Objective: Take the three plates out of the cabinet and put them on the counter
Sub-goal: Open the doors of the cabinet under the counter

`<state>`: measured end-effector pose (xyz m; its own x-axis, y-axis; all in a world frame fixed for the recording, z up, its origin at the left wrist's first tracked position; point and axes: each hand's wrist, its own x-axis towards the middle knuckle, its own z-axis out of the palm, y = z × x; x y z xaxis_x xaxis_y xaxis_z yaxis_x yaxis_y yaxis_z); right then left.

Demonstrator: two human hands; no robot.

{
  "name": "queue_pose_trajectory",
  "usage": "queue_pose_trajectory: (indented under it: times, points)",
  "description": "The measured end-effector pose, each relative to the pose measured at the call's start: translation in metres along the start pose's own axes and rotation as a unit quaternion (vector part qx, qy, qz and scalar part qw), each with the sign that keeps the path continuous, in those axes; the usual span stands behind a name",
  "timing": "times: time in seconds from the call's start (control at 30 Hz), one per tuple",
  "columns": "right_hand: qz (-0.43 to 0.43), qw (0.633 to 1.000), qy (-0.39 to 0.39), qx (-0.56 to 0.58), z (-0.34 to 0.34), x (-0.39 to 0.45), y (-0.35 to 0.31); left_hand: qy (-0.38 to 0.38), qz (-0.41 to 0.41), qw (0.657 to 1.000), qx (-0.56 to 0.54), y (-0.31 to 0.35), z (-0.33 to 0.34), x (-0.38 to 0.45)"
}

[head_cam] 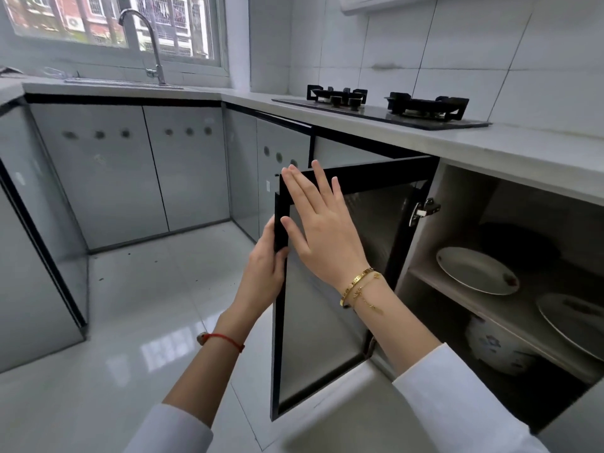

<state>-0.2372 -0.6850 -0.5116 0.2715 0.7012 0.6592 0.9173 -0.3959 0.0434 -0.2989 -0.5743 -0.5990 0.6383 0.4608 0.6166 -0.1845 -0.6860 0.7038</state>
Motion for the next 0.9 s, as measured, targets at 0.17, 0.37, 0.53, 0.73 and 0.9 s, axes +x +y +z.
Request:
queue_pose_trajectory:
  times: [0.17, 0.37, 0.53, 0.73, 0.9]
  points:
    - [-0.004, 1.000, -0.003, -0.006, -0.007, -0.008, 0.003, 0.018, 0.002, 1.000, -0.009, 0.004, 0.006, -0.007]
    - [0.017, 1.000, 0.001, 0.014, -0.017, -0.026, 0.011, 0.075, 0.023, 0.997, 0.014, 0.017, 0.016, -0.016]
    - [0.048, 0.999, 0.008, 0.009, -0.027, -0.044, 0.023, 0.119, 0.074, 0.979, 0.150, 0.034, 0.025, -0.024]
    - [0.082, 0.997, 0.008, -0.002, -0.042, -0.070, 0.039, 0.060, 0.147, 0.980, 0.124, 0.059, 0.048, -0.029]
    - [0.127, 0.991, 0.018, -0.038, -0.062, -0.103, 0.063, -0.013, 0.175, 0.984, 0.016, 0.084, 0.085, -0.029]
